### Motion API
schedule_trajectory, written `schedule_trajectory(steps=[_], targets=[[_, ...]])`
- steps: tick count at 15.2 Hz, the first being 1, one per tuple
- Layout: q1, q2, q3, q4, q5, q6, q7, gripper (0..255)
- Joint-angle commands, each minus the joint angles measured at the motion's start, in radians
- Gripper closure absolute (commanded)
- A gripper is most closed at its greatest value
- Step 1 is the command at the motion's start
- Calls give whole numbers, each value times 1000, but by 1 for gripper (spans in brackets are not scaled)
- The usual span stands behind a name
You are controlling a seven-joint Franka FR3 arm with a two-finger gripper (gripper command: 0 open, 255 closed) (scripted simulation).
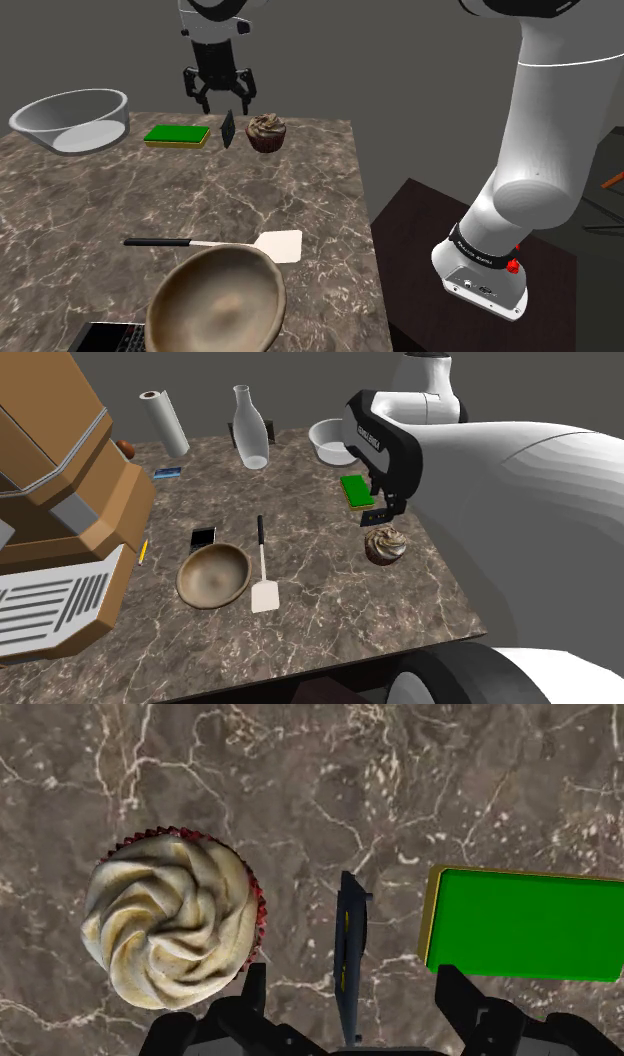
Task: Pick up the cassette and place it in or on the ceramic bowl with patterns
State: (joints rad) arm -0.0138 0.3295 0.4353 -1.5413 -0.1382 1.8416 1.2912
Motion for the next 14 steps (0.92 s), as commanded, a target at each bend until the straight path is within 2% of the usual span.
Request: schedule_trajectory(steps=[1,7,14], targets=[[10,27,-4,18,-9,6,25,0],[8,41,-8,-50,-17,88,31,0],[8,41,-8,-50,-17,88,31,0]])
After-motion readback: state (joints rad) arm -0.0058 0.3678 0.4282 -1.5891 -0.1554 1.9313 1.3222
